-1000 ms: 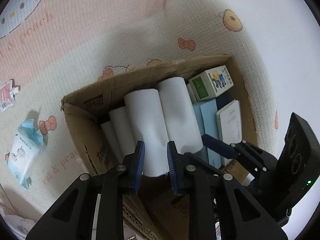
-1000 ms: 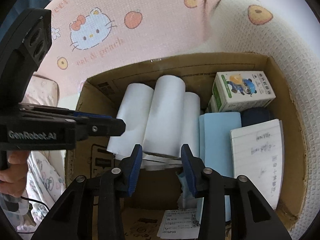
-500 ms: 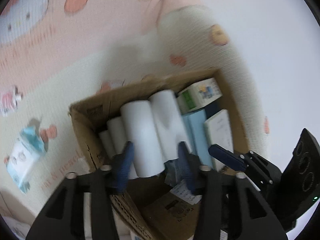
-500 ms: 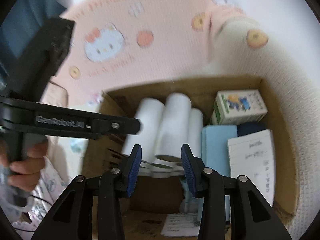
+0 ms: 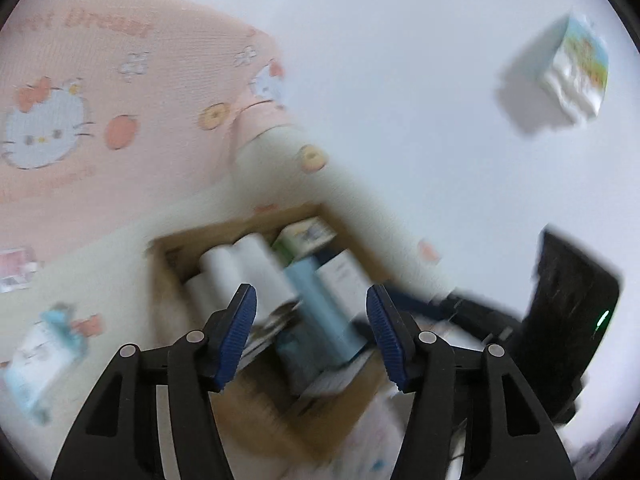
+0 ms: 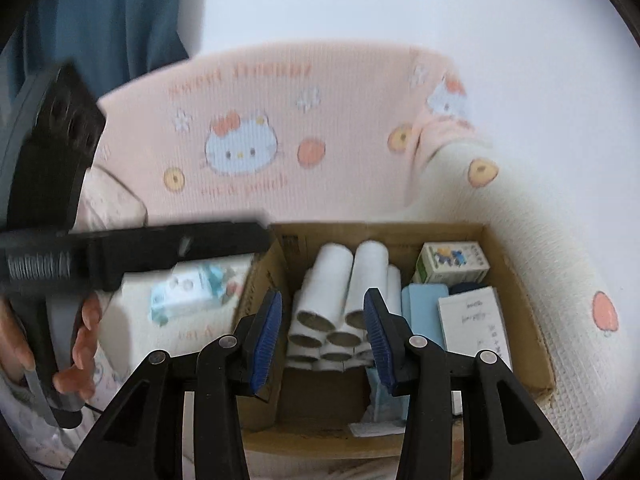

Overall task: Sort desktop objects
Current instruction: 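Withdraw both open grippers up out of the box, then move both grippers to the blue-and-white wipes pack on the mat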

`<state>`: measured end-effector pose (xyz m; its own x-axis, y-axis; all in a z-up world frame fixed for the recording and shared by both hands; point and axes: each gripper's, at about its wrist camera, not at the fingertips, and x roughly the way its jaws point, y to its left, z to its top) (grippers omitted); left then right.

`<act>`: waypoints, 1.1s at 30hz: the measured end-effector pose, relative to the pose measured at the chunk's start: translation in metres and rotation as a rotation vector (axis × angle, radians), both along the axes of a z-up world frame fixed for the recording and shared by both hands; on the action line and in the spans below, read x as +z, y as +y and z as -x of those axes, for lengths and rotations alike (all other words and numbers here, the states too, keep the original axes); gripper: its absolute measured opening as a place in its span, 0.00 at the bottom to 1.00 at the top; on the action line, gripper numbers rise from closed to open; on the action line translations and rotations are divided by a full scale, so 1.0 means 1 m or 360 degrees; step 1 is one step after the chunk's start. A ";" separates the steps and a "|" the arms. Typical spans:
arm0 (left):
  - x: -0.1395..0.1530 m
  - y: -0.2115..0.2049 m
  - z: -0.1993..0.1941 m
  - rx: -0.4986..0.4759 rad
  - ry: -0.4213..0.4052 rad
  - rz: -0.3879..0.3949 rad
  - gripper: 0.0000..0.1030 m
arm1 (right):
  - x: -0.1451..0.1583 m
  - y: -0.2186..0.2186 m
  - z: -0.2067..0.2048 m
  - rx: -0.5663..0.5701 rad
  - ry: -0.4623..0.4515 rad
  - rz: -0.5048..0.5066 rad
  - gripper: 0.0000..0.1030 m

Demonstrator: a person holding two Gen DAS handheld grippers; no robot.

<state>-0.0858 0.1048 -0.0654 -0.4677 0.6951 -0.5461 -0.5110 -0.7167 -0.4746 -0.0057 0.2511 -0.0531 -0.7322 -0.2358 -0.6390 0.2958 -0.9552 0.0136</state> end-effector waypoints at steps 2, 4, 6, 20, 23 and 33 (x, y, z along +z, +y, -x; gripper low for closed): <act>-0.002 -0.012 -0.016 0.0115 0.0061 0.0123 0.60 | 0.002 -0.005 -0.012 -0.0011 0.0080 0.0005 0.39; -0.005 -0.029 -0.025 0.0141 -0.0009 0.0117 0.60 | 0.001 -0.012 -0.023 -0.0024 0.0130 0.0011 0.48; -0.007 -0.047 -0.031 0.0169 -0.0082 0.0036 0.60 | -0.003 -0.019 -0.031 -0.0025 0.0130 0.0017 0.61; -0.036 -0.138 -0.045 0.0598 -0.0058 0.0281 0.60 | -0.016 -0.063 -0.022 -0.0028 -0.0176 0.0319 0.62; -0.053 -0.155 -0.043 0.0667 -0.0071 0.0388 0.60 | -0.014 -0.081 -0.016 0.0024 -0.0182 0.0252 0.62; -0.130 -0.230 -0.024 0.0801 -0.0439 0.0158 0.60 | -0.044 -0.163 0.014 0.0230 -0.0288 0.0057 0.62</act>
<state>-0.0623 -0.1251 -0.1950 -0.5585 0.3635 -0.7457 0.0368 -0.8872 -0.4600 -0.0196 0.0884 -0.0967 -0.5635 -0.3550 -0.7459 0.4193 -0.9009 0.1120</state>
